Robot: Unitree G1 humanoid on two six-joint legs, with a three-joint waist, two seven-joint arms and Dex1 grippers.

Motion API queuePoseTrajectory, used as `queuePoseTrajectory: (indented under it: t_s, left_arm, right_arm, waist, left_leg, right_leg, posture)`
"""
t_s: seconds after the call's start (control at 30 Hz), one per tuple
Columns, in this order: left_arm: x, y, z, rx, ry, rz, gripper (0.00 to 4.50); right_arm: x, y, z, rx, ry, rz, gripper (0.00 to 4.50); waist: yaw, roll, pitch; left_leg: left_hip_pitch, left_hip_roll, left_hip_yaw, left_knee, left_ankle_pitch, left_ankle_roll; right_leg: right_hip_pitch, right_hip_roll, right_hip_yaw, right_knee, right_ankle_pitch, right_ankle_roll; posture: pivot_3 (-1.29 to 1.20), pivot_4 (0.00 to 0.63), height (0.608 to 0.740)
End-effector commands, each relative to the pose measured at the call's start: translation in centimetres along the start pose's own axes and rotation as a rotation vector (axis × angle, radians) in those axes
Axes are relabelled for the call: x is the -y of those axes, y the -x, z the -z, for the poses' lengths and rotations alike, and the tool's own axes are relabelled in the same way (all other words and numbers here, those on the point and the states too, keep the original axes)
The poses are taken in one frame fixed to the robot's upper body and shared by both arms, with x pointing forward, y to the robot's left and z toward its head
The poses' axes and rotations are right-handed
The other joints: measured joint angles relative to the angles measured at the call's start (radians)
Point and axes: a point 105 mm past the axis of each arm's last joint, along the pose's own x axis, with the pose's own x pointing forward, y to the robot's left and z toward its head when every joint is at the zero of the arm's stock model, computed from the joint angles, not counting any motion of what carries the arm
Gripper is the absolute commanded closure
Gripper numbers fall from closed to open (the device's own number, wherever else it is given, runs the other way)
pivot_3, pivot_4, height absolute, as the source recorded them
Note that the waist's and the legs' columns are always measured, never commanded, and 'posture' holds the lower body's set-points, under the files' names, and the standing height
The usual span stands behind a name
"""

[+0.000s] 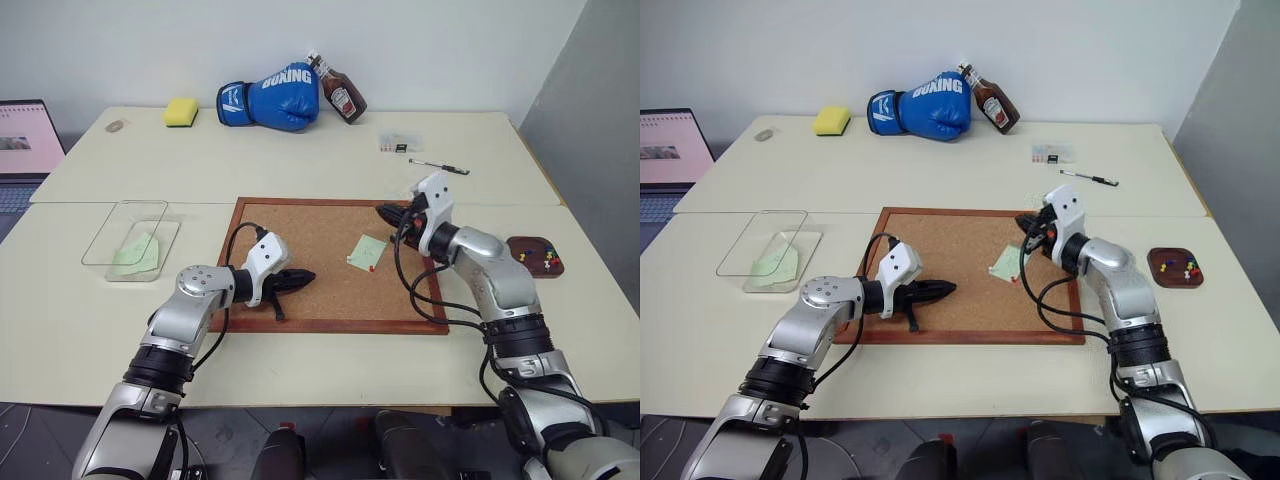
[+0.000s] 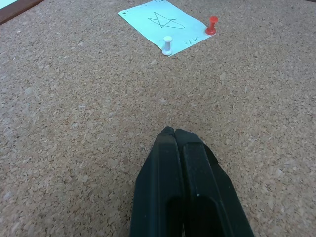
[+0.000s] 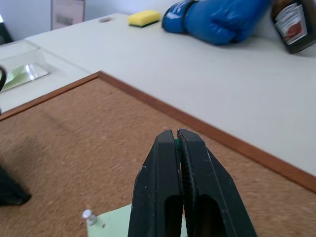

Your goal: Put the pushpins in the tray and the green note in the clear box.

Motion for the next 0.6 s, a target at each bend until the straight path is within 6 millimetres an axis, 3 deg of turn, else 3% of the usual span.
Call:
queuePoseTrajectory:
  t_s: [0.03, 0.13, 0.3, 0.6]
  left_arm:
    - [1.0, -0.2, 1.3, -0.053, 0.014, 0.037, 4.50]
    - [1.2, -0.2, 1.5, -0.056, 0.018, 0.045, 4.50]
    - [1.2, -0.4, 1.4, -0.055, 0.021, 0.055, 4.50]
    - [1.0, -0.5, 1.2, -0.053, 0.011, 0.062, 4.50]
  right_arm:
    - [7.4, 4.7, -0.5, -0.023, 0.052, 0.392, 4.44]
    - [10.8, 8.5, 0.8, -0.077, 0.055, 0.578, 4.44]
    - [14.1, 13.3, 2.5, -0.154, 0.027, 0.724, 4.44]
    - [15.6, 15.1, 5.5, -0.232, -0.124, 0.795, 4.44]
  waist:
    - [0.001, 0.000, 0.000]
    - [0.011, 0.000, 0.000]
    - [0.007, 0.002, -0.002]
    - [-0.002, 0.002, -0.002]
  left_leg:
    - [0.000, 0.000, 0.000, 0.000, 0.000, 0.000]
    - [-0.001, 0.000, 0.000, 0.000, 0.000, 0.000]
    - [0.001, 0.000, 0.002, -0.001, 0.000, 0.000]
    - [0.004, -0.001, 0.002, 0.000, 0.000, 0.001]
  right_leg:
    - [0.000, 0.000, 0.000, 0.000, 0.000, 0.000]
    - [0.000, 0.000, 0.000, -0.001, 0.000, 0.000]
    - [0.000, 0.000, 0.002, 0.000, 0.000, 0.000]
    - [0.004, 0.000, 0.003, -0.001, 0.000, 0.001]
  posture:
    - [0.00, 0.150, 0.740]
    - [0.00, 0.150, 0.740]
    - [0.00, 0.150, 0.740]
    - [0.00, 0.150, 0.740]
